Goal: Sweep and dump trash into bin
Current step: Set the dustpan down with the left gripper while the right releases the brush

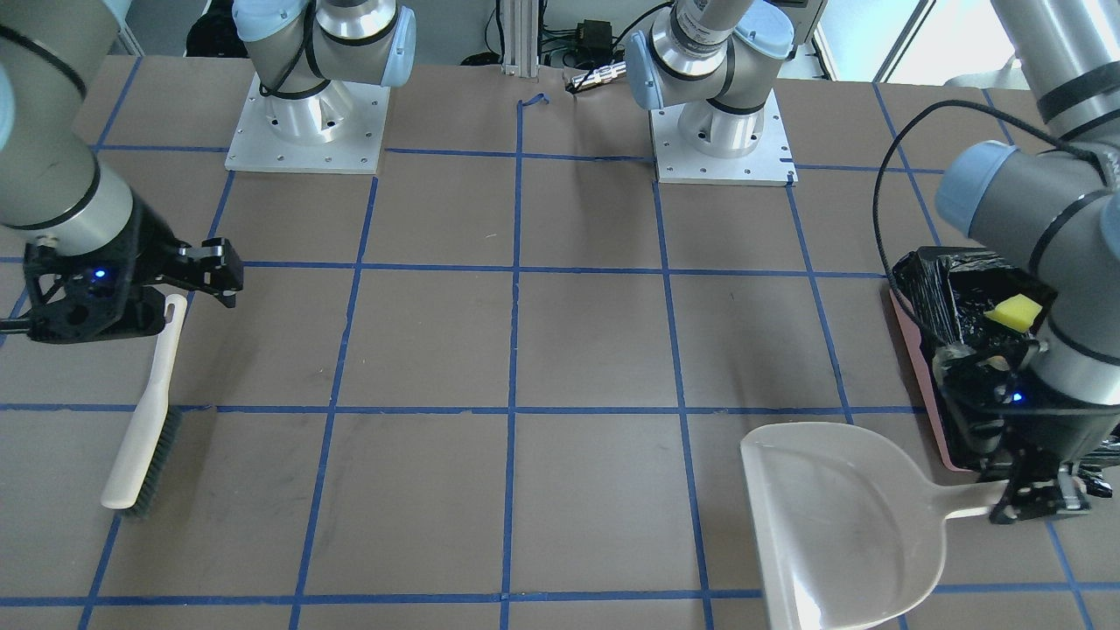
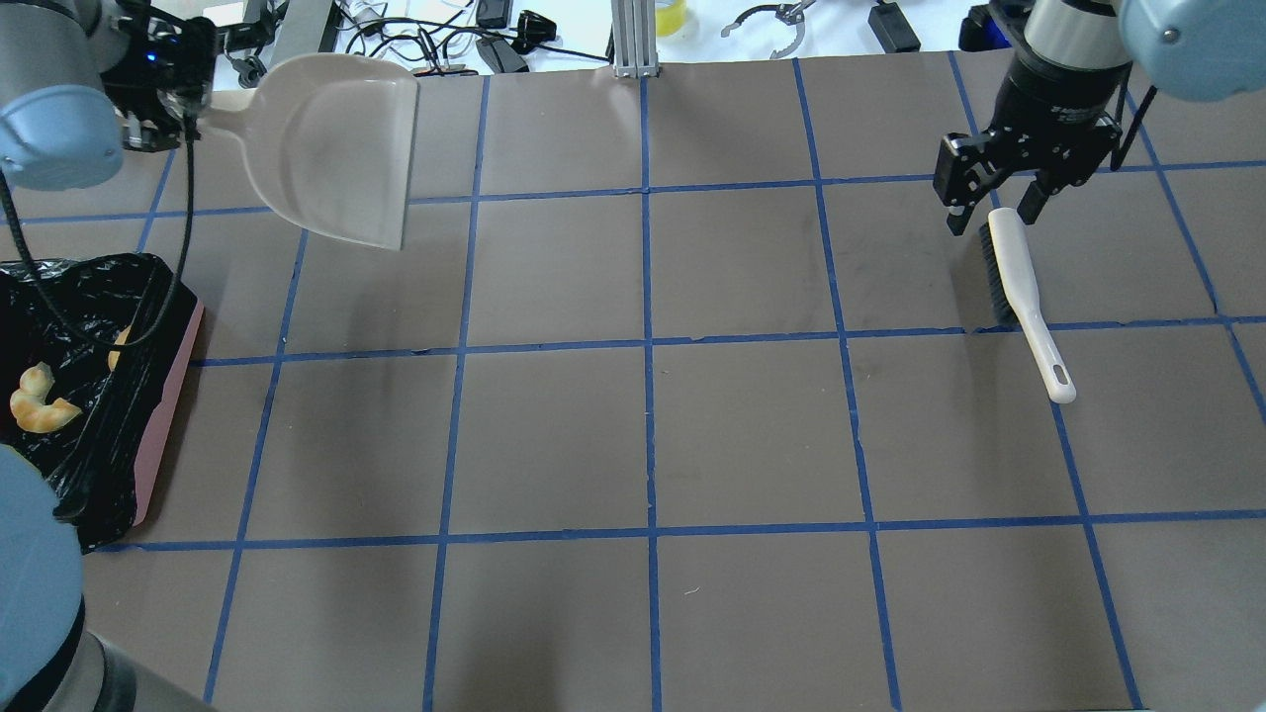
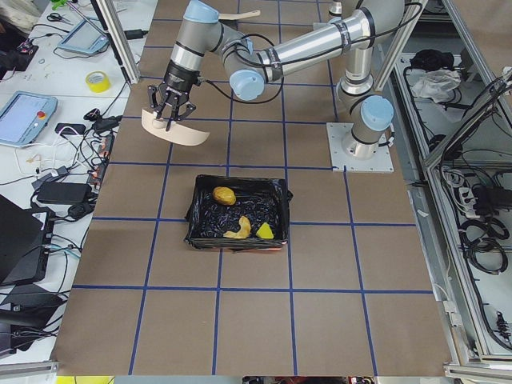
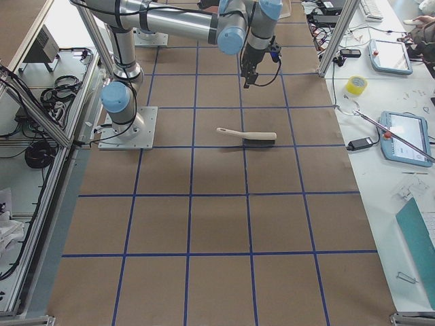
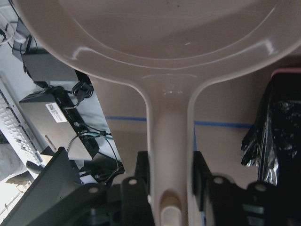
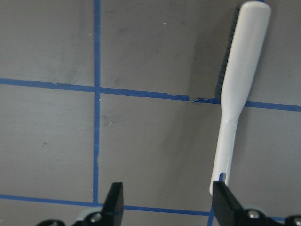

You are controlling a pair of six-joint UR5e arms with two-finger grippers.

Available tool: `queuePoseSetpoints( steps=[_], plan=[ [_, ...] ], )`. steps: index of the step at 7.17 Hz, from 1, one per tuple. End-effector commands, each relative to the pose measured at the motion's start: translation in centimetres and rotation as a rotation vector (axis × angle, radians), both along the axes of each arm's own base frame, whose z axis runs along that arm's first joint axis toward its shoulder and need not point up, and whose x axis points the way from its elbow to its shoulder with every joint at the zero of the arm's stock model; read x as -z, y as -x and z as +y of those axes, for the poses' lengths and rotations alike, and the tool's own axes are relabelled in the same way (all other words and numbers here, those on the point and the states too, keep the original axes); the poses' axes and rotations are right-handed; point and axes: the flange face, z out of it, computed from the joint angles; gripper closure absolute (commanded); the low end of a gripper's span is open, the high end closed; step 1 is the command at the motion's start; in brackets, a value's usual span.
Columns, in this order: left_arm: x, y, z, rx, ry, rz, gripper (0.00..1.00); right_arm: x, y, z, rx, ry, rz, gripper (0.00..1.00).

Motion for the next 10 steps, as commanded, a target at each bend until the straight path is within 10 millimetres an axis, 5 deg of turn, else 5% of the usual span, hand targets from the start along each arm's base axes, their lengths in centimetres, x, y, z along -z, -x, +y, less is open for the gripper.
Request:
queuePoseSetpoints(
  steps=[1, 2, 8, 9, 10],
  plan=[
    [8.1, 3.2, -2.0, -0.013, -0.111, 0.145, 1.0, -4.8, -6.3, 3.6, -0.028, 0.061, 0.002, 0.27],
    [10.4, 3.8, -1.6, -0.011, -0.205, 0.154, 1.0, -6.0, -7.3, 5.0, -0.039, 0.081, 0.004, 0.27],
    [13.3, 4.8, -0.8, -0.027, -0.282, 0.152, 1.0, -6.3, -6.8, 5.4, -0.033, 0.083, 0.007, 0.24],
    [13.8, 4.9, -0.4, -0.041, -0.294, 0.13, 0.23, -6.2, -6.9, 5.4, -0.033, 0.083, 0.006, 0.24],
    [13.9, 5.2, 0.1, -0.078, -0.297, 0.137, 0.0, -6.2, -6.8, 5.4, -0.033, 0.086, 0.007, 0.24]
  ],
)
